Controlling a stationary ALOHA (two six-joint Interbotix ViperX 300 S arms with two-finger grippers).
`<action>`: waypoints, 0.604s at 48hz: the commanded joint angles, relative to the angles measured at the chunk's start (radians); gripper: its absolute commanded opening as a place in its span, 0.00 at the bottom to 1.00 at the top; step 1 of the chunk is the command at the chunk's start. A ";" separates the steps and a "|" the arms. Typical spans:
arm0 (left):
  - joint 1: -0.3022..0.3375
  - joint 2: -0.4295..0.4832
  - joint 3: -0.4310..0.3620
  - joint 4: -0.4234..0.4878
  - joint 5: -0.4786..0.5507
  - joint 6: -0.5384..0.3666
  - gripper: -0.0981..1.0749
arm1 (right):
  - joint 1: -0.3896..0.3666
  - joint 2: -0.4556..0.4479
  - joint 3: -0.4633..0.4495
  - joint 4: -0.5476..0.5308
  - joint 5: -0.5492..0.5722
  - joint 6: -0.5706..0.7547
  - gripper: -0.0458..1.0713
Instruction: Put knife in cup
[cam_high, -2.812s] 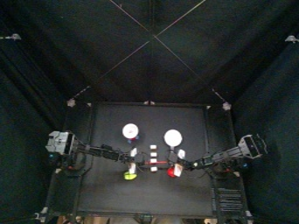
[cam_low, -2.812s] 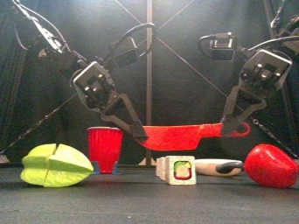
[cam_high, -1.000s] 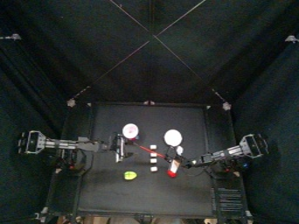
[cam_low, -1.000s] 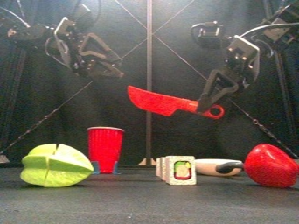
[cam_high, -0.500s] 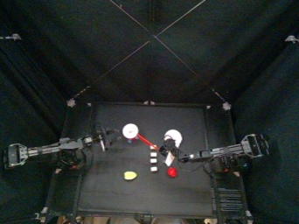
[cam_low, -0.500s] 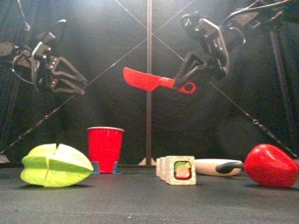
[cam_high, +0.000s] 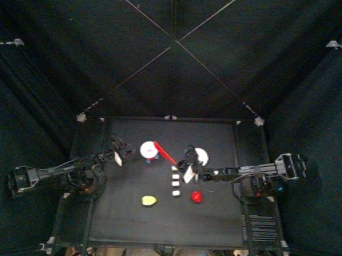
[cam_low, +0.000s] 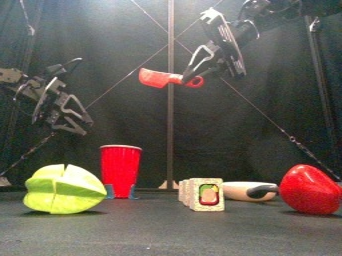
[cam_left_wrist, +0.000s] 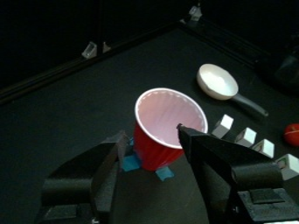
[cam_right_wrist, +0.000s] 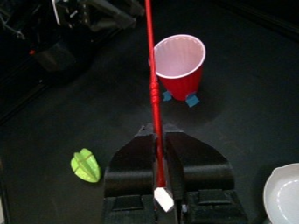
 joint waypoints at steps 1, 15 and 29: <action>0.006 0.021 -0.029 0.000 -0.003 0.002 0.82 | 0.002 0.000 -0.048 0.002 0.061 -0.003 0.29; 0.006 0.028 -0.025 -0.003 -0.003 0.002 0.82 | 0.035 0.012 -0.112 0.081 0.405 -0.104 0.29; 0.006 0.029 -0.023 -0.003 -0.003 0.002 0.82 | 0.000 0.014 -0.213 0.353 0.373 -0.503 0.29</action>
